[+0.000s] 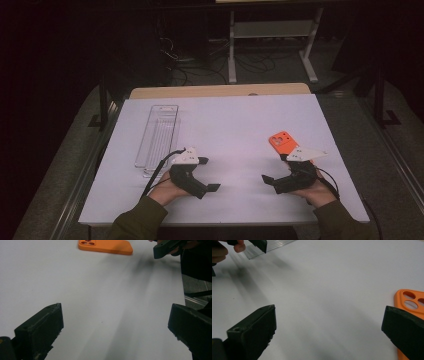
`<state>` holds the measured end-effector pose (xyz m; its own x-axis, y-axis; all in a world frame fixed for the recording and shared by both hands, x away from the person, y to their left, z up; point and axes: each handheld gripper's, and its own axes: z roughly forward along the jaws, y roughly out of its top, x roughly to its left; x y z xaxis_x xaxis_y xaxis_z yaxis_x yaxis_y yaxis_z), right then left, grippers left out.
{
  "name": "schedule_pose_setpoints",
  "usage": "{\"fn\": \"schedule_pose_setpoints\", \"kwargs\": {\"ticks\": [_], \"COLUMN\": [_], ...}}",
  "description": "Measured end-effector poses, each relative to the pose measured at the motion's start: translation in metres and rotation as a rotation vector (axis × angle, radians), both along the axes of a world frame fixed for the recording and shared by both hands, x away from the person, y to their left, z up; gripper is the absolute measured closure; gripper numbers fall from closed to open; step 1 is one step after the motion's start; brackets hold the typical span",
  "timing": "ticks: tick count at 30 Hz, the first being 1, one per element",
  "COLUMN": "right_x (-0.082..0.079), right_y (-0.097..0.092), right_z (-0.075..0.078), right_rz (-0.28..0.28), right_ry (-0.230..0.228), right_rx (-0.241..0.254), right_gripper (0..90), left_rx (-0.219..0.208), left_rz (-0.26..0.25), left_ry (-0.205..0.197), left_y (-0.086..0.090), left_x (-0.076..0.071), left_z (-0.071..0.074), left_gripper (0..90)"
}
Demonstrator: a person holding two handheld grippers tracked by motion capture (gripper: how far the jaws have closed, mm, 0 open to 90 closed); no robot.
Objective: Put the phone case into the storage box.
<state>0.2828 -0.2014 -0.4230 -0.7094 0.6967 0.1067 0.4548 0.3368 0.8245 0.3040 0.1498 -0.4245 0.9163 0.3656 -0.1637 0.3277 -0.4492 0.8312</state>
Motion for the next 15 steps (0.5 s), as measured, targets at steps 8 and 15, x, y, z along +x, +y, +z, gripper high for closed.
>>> {"fn": "schedule_pose_setpoints", "kwargs": {"ticks": [8,15], "right_x": [0.0044,0.0096], "right_y": [0.0012,0.0031], "right_z": [0.0038,0.0096], "right_rz": [-0.008,-0.004], "right_ry": [0.008,0.016], "right_rx": [-0.025,-0.041], "right_gripper": [0.0,0.0], "left_rx": [0.003,0.010], "left_rz": [0.008,0.005], "left_ry": [-0.004,-0.006], "left_y": [-0.0004,0.0004], "left_x": [-0.0004,-0.0001], "left_z": [-0.0011,-0.0014], "left_gripper": [0.0,0.0]}}
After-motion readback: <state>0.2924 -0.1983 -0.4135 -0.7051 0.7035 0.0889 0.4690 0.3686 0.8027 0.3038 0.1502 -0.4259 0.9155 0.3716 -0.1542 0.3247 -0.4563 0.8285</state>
